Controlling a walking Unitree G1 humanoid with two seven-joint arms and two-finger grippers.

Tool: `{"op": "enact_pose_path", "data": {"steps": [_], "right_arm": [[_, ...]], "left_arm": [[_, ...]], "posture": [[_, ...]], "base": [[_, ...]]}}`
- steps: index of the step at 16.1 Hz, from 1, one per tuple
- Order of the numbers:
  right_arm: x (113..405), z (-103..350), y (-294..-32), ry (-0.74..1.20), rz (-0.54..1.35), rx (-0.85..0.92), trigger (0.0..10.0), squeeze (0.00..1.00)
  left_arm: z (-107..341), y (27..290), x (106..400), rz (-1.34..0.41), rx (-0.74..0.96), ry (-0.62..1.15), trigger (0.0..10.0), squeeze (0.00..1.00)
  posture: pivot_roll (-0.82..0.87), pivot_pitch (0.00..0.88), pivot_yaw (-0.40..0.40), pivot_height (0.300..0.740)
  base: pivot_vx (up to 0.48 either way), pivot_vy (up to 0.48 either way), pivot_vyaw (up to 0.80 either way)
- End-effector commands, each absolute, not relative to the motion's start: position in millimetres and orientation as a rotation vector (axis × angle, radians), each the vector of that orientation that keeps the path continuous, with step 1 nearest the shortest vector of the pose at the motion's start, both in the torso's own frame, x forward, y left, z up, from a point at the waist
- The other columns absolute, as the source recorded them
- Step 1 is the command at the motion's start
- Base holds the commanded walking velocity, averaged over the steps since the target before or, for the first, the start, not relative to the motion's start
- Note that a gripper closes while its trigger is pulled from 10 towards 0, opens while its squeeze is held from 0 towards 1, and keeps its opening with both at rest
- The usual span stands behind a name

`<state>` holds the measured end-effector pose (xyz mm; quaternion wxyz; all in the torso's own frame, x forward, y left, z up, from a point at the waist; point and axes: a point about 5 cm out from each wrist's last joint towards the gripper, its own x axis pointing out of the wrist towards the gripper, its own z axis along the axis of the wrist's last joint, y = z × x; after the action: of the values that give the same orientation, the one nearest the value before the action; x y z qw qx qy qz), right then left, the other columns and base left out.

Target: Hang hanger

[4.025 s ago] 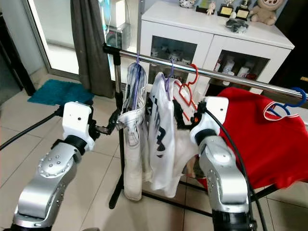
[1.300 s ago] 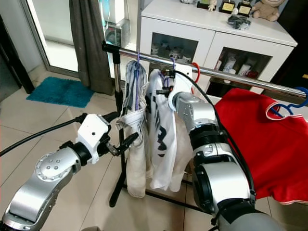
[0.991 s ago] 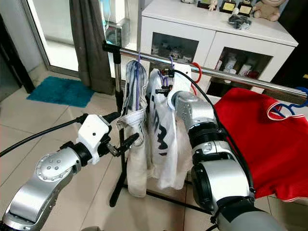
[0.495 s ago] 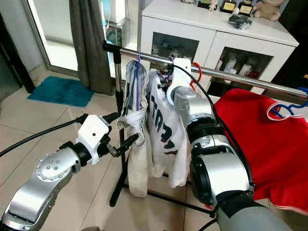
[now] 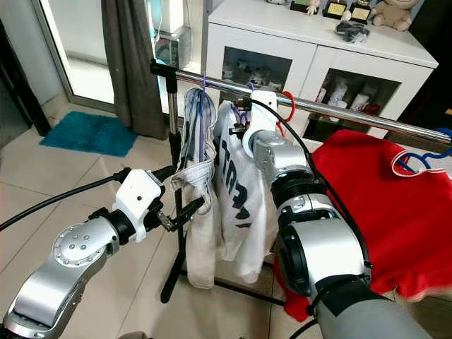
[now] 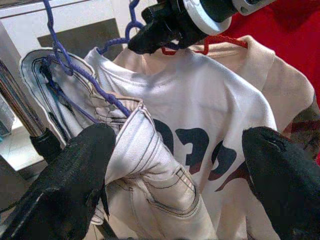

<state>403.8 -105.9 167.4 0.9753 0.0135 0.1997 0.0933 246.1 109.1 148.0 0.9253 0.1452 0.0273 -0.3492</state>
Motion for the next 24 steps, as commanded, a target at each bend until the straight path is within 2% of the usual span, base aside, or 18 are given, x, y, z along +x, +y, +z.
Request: {"op": "enact_pose_path", "data": {"steps": [1, 15, 19, 21, 24], "right_arm": [[406.9, 175.2, -107.0, 0.373, 0.190, 0.040, 0.0, 0.00], [406.7, 170.7, -109.4, 0.359, 0.185, 0.029, 0.0, 0.00], [405.1, 181.3, -117.5, 0.259, 0.214, 0.029, 0.0, 0.00], [401.1, 187.9, -122.7, 0.202, 0.232, 0.048, 0.0, 0.00], [387.3, 188.0, -126.9, 0.149, 0.283, -0.020, 0.0, 0.00]], "left_arm": [[148.2, 107.6, 246.6, -0.722, 0.315, 0.053, 10.0, 0.00], [150.2, 108.9, 249.9, -0.702, 0.323, 0.040, 10.0, 0.00], [147.9, 116.5, 257.4, -0.580, 0.284, 0.015, 10.0, 0.00], [146.4, 118.7, 256.4, -0.580, 0.285, 0.036, 10.0, 0.00], [147.2, 120.6, 256.5, -0.561, 0.282, 0.015, 10.0, 0.00]], "posture": [[0.11, 0.000, -0.103, 0.740], [0.12, 0.000, -0.099, 0.740], [0.12, 0.000, -0.086, 0.740], [0.12, 0.000, -0.081, 0.740], [0.12, 0.000, -0.076, 0.740]], "base": [[0.000, 0.000, 0.00], [0.000, 0.000, 0.00], [0.000, 0.000, 0.00], [0.000, 0.000, 0.00], [0.000, 0.000, 0.00]]}}
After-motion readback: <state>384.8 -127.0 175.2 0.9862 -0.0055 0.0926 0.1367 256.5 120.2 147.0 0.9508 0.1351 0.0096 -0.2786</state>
